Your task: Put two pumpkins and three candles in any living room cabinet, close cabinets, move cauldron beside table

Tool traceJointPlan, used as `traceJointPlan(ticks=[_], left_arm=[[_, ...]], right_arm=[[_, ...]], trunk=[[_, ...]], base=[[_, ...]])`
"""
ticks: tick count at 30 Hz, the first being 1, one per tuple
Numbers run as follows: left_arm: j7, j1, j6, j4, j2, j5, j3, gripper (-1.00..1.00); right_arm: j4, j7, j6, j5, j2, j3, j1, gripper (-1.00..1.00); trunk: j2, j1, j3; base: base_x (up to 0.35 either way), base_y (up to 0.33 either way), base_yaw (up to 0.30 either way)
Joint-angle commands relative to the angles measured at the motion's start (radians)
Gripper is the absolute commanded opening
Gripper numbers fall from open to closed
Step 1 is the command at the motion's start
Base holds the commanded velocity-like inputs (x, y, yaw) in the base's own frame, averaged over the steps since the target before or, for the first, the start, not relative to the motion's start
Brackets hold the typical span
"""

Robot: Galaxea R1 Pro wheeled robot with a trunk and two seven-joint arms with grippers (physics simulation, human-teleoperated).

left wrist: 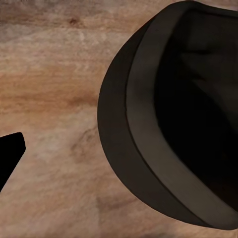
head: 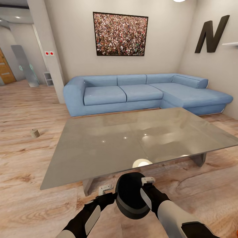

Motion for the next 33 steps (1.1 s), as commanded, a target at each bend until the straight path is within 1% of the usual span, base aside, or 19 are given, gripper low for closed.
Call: traceJointPlan(ticks=[1, 8, 10, 16, 33], left_arm=[[0.002, 0.0, 0.004, -0.001, 0.0, 0.006, -0.001, 1.0], [0.0, 0.0, 0.002, -0.001, 0.0, 0.003, -0.003, 1.0], [0.0, 0.0, 0.002, -0.001, 0.0, 0.003, -0.003, 1.0], [-0.003, 0.0, 0.001, -0.005, 0.0, 0.003, -0.003, 1.0], [-0.003, 0.0, 0.001, -0.069, 0.0, 0.003, -0.005, 1.0]], right_arm=[[-0.002, -0.003, 0.007, 0.0, 0.0, 0.003, 0.0, 1.0], [-0.002, -0.003, 0.005, 0.0, 0.0, 0.003, 0.0, 1.0], [-0.002, -0.003, -0.007, 0.0, 0.0, 0.003, 0.0, 1.0], [0.007, -0.003, -0.087, 0.002, 0.0, 0.002, 0.0, 1.0], [0.01, -0.003, -0.099, 0.002, 0.0, 0.003, 0.0, 1.0]], trunk=[[0.0, 0.0, -0.001], [0.0, 0.0, -0.001], [0.0, 0.0, -0.001], [0.0, 0.0, -0.001], [0.0, 0.0, -0.001]], base=[[0.0, 0.0, 0.0], [0.0, 0.0, 0.0], [0.0, 0.0, 0.0], [0.0, 0.0, 0.0], [0.0, 0.0, 0.0]])
